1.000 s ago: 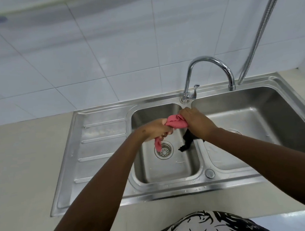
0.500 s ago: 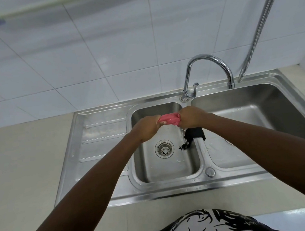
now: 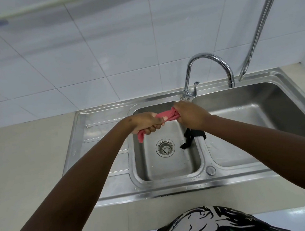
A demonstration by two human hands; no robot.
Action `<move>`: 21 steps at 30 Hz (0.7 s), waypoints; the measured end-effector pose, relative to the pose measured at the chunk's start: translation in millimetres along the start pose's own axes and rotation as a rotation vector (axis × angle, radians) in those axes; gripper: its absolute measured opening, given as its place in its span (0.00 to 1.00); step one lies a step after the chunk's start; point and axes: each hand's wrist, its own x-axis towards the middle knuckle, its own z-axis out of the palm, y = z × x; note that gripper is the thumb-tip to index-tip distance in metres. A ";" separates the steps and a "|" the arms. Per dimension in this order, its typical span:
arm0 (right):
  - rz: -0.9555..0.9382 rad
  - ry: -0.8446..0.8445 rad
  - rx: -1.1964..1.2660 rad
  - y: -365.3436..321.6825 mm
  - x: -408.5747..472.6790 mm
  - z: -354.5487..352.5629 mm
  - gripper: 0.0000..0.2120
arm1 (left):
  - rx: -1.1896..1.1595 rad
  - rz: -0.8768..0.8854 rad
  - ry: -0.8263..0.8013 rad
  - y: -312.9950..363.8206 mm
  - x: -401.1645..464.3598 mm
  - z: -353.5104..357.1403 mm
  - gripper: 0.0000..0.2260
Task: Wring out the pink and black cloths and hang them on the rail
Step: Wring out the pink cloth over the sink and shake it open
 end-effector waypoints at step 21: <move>0.002 -0.065 -0.131 -13.9 5.7 -22.2 0.10 | 0.511 0.182 0.336 -1.1 -3.9 7.7 0.17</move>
